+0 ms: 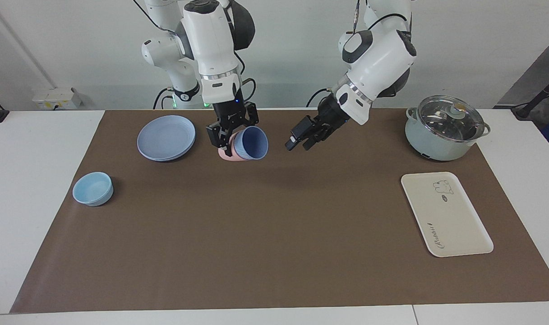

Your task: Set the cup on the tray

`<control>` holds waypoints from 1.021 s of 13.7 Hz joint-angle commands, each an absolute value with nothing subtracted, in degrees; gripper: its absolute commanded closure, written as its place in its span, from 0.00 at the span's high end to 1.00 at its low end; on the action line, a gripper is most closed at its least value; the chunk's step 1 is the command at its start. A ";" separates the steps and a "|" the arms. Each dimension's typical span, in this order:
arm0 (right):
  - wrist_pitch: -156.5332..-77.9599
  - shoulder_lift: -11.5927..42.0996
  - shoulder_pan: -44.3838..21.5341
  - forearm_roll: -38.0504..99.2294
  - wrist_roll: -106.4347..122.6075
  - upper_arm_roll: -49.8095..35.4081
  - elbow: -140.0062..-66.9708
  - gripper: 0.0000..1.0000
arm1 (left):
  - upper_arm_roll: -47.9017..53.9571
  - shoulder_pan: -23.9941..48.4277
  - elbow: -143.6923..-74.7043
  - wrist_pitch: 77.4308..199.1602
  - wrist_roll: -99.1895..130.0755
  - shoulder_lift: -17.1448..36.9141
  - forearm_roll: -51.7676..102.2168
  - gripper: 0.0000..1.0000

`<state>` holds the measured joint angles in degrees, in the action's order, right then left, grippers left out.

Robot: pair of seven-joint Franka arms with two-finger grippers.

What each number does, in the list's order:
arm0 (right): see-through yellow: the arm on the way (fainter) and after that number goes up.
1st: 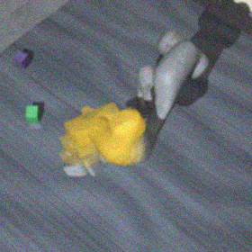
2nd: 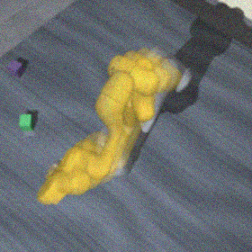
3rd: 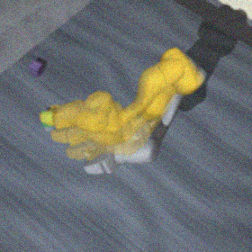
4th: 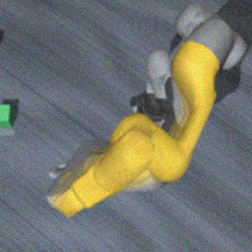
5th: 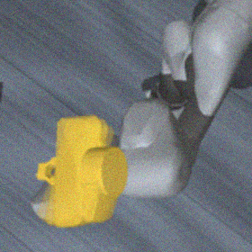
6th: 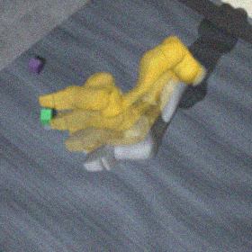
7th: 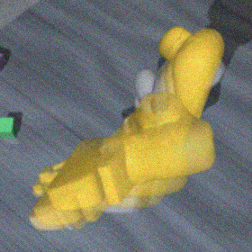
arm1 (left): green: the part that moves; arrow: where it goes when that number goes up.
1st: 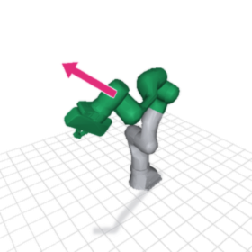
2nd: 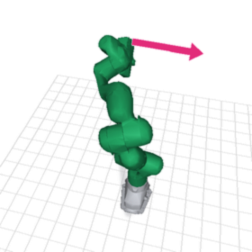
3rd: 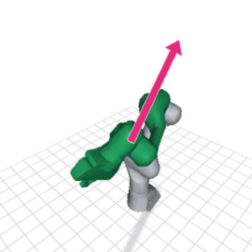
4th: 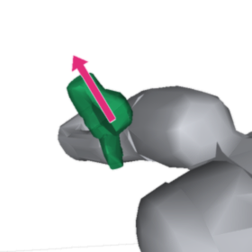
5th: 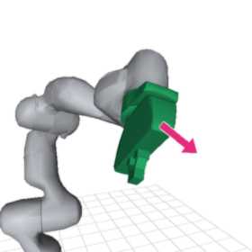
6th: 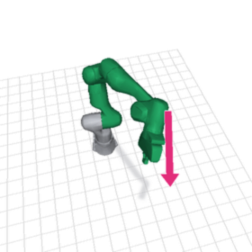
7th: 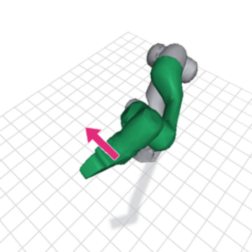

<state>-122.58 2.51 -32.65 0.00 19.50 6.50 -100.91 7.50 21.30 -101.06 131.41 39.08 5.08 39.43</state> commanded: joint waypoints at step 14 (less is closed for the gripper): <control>-122.43 2.90 -34.19 -3.69 15.38 6.42 -100.90 0.00 | 6.50 28.83 -99.77 134.58 41.31 7.12 41.05 0.00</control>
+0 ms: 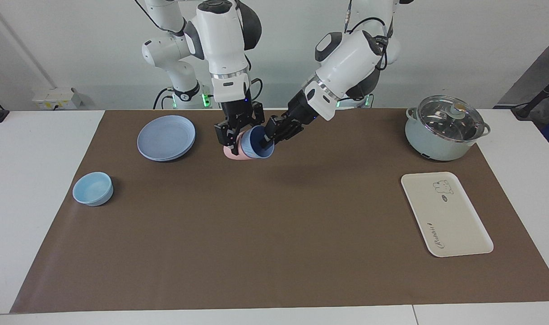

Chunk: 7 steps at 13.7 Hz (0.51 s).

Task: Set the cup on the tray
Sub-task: 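Pull the blue cup out of the pink cup with the left gripper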

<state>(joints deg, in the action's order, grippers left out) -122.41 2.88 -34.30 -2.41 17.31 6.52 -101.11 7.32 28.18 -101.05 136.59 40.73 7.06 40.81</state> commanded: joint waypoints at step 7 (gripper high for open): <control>-122.43 2.90 -33.93 -3.69 15.21 6.42 -100.90 0.00 | 5.89 19.96 -81.57 117.07 41.57 12.31 30.69 0.00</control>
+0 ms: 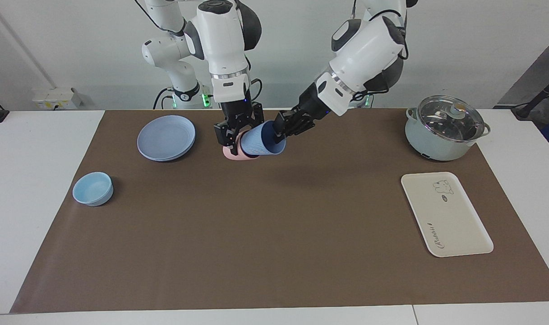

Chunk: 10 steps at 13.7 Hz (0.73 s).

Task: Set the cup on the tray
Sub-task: 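Pull the blue cup out of the pink cup with the left gripper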

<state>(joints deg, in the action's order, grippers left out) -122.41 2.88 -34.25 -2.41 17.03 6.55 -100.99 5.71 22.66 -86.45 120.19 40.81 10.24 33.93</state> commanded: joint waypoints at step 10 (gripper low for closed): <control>-137.62 4.30 -16.29 19.27 35.36 6.68 -105.38 0.00 | 5.36 -1.65 -93.49 111.88 1.29 5.11 16.96 0.00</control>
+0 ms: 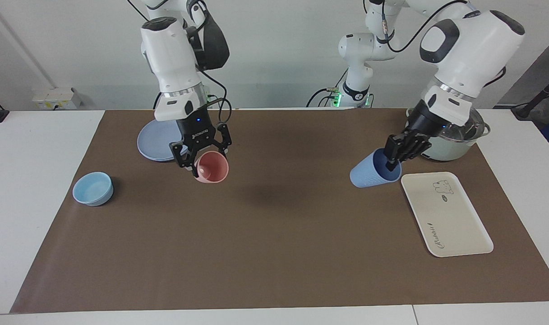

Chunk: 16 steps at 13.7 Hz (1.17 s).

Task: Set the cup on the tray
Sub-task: 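Set the blue cup down while the right gripper returns the pink cup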

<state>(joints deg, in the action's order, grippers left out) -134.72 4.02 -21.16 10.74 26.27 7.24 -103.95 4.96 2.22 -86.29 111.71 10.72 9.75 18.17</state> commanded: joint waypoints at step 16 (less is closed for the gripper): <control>-132.47 22.39 4.73 84.25 112.26 6.77 -108.46 0.00 | 5.45 -19.69 -114.17 149.41 -23.04 11.33 20.29 0.00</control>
<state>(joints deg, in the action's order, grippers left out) -135.56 18.86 1.74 78.37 102.49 7.54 -108.73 4.76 -18.78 -113.79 147.77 -24.88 10.12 18.65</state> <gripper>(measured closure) 0.154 0.921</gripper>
